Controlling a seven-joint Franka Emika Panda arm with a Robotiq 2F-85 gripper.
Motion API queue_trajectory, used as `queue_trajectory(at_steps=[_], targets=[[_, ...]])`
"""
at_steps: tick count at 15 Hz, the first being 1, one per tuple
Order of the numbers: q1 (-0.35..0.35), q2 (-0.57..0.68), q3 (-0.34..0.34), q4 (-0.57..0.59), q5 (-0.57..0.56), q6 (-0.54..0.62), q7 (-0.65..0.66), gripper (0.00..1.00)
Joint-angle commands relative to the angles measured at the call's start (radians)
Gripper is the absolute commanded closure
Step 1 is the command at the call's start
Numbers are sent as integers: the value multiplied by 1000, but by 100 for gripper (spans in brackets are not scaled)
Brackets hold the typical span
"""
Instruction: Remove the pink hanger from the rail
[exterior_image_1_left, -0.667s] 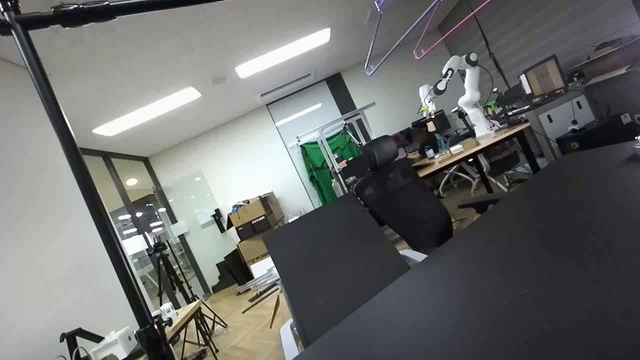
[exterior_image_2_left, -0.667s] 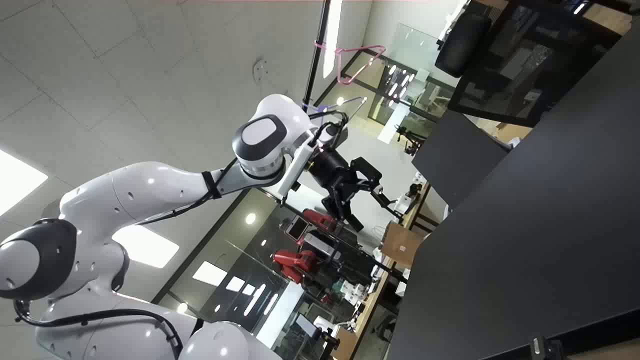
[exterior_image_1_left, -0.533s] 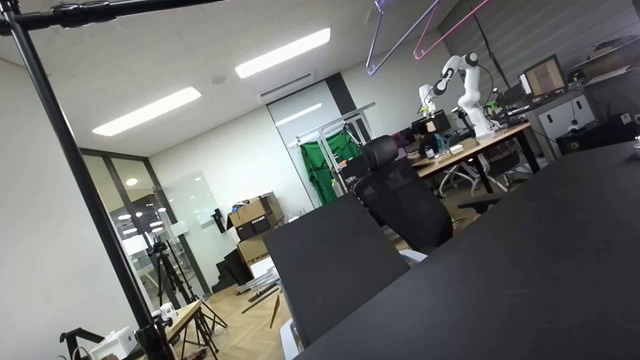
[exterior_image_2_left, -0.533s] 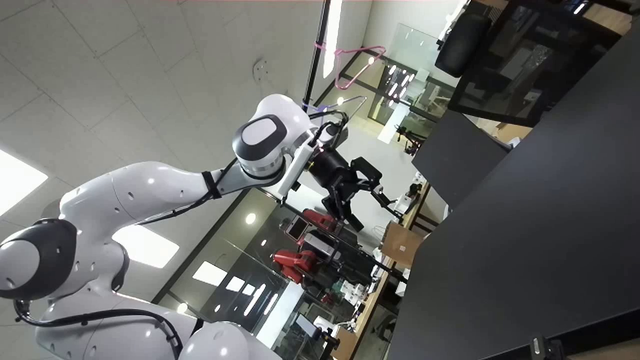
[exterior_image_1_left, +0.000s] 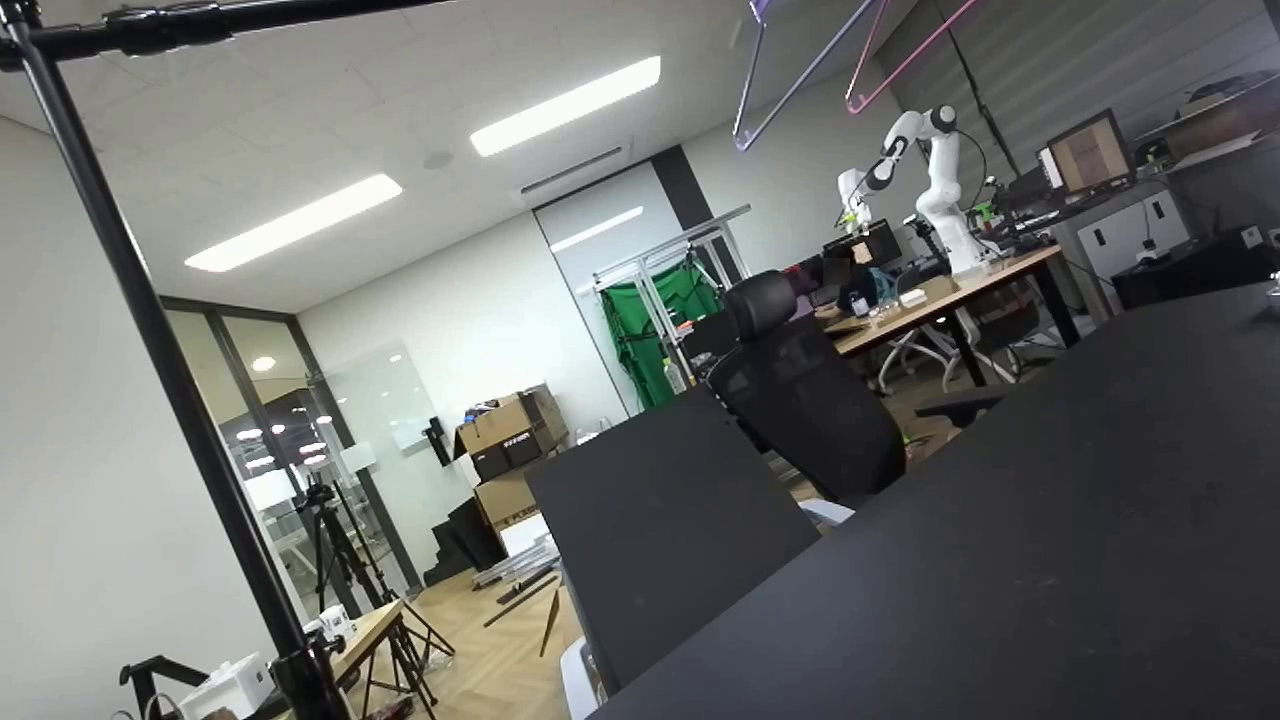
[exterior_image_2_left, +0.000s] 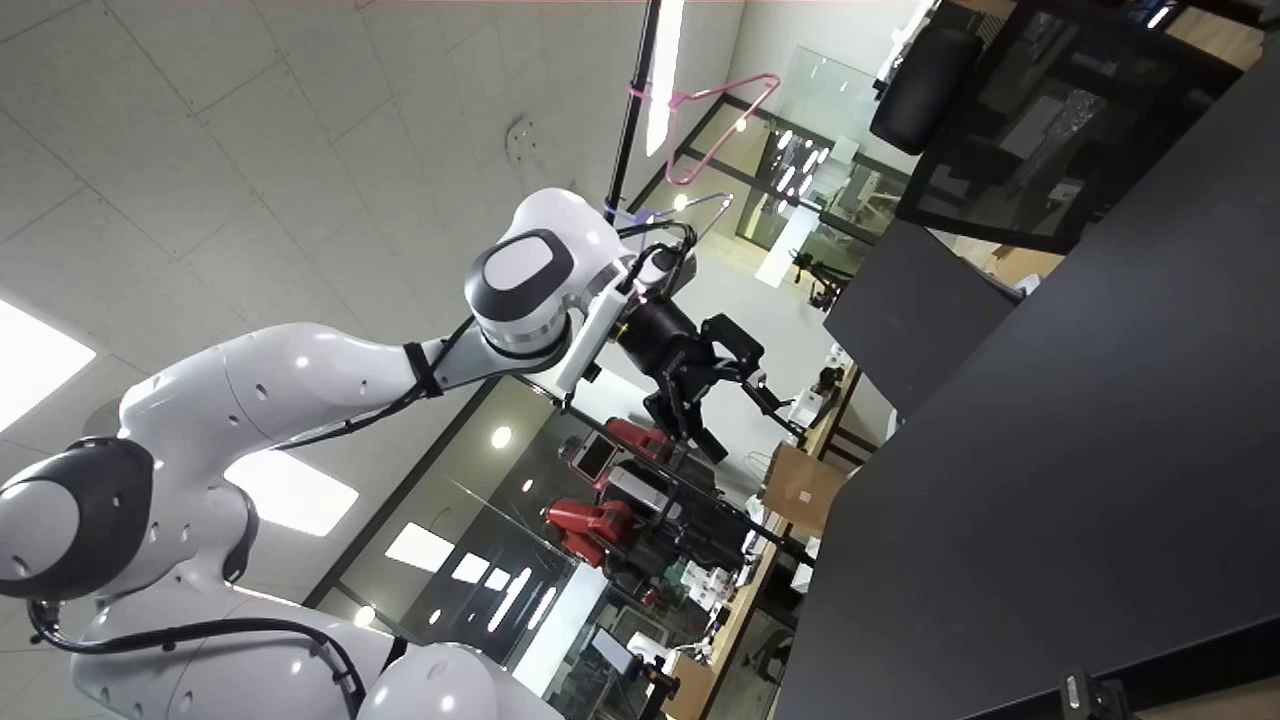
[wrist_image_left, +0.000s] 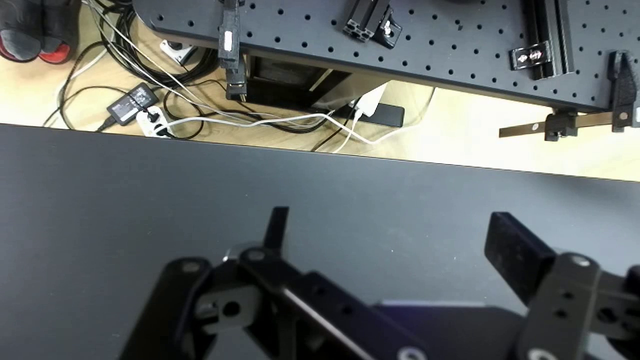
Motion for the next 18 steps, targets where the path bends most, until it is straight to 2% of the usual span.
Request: queue_trajectory(at_steps=[1,5,8,10,11,14,18], targets=[[-24,-21,22,-15,6,26,-12,0],[-40,-176,45,-111,-18,195,-17,0],[-43,-306,53,-160,-11,255,-42,0],[-44,-396,53,-180,4,257,-35,0],[-27,-283,42,-124,0,237,-36,0],[-26,-386,37,-158,-4,236,-33,0],[-26,-395,37,-172,-5,243,-33,0]])
